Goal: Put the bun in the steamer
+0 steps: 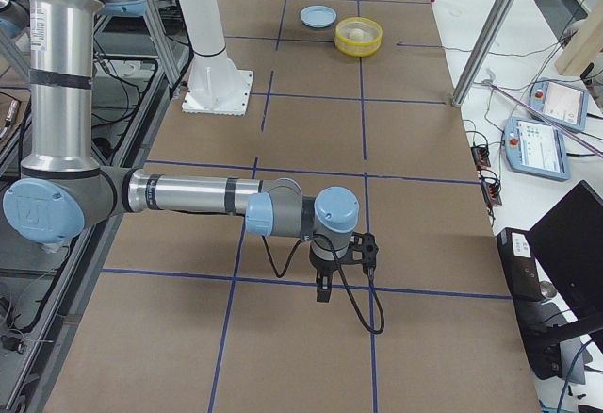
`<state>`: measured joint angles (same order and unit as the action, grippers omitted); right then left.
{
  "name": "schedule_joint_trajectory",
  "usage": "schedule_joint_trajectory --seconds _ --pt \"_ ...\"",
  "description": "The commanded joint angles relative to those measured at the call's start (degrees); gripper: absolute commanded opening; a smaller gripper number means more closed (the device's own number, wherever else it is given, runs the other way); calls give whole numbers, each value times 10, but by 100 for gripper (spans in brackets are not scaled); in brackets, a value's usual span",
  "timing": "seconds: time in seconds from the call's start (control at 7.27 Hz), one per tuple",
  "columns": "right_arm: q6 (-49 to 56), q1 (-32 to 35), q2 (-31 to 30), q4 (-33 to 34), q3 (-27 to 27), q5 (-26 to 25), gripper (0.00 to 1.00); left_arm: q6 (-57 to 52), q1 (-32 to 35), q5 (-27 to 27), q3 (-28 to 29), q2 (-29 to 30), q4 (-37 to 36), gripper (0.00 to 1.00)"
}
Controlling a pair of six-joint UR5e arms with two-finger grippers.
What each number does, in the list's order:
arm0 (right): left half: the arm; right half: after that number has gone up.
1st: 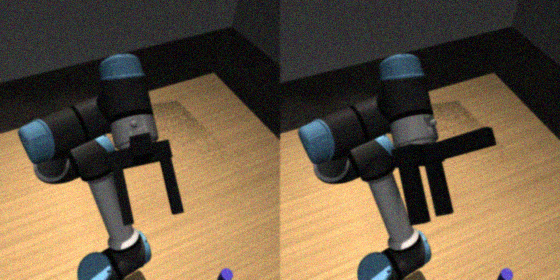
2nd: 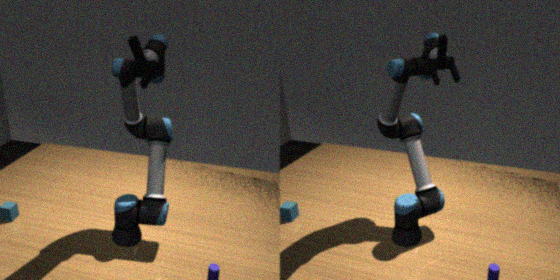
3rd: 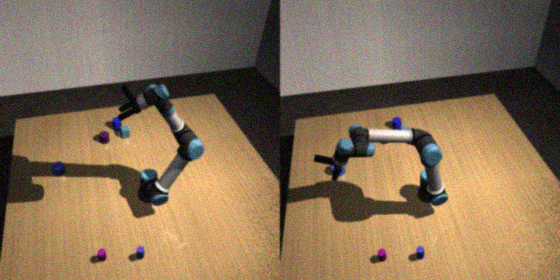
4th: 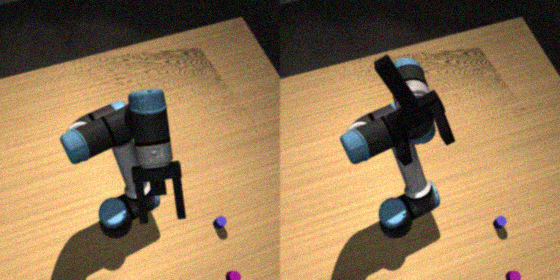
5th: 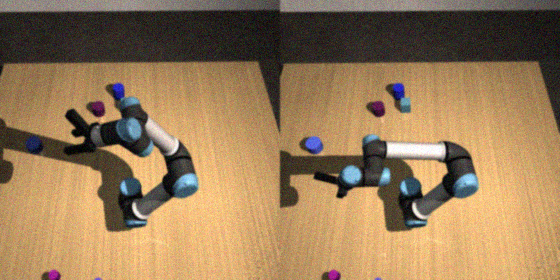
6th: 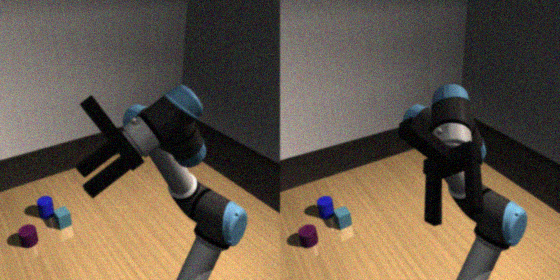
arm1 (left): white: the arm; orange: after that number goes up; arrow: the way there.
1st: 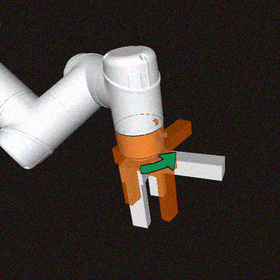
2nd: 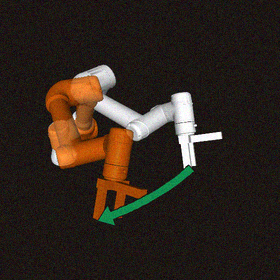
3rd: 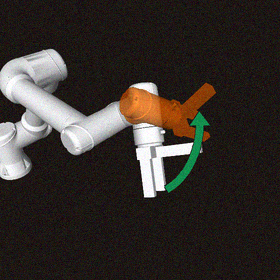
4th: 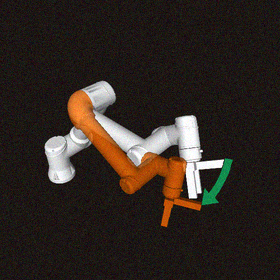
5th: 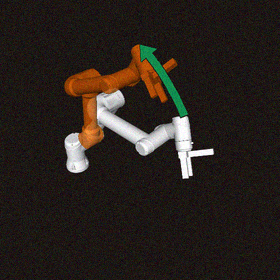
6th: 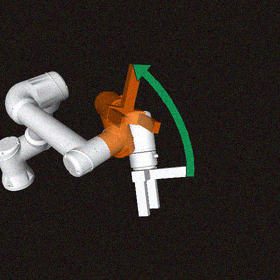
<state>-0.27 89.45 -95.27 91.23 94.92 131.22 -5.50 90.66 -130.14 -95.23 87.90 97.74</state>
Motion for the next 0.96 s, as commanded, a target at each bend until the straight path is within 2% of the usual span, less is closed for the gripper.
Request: schedule_joint_trajectory --seconds 0.0,0.14,0.41,0.55,0.83 --pt "0 0 0 0 0 0 100 2 5 -33 8 -19 -4 100" --pt "0 -1 0 0 0 0 100 3 5 -34 8 -39 -3 100" --pt "0 0 0 0 0 0 100 8 4 -37 13 -41 -38 100" --pt "0 -1 0 0 0 0 100 68 3 -59 10 -41 -47 100" --pt "0 -1 0 0 0 0 100 73 3 -60 9 -41 -48 100"
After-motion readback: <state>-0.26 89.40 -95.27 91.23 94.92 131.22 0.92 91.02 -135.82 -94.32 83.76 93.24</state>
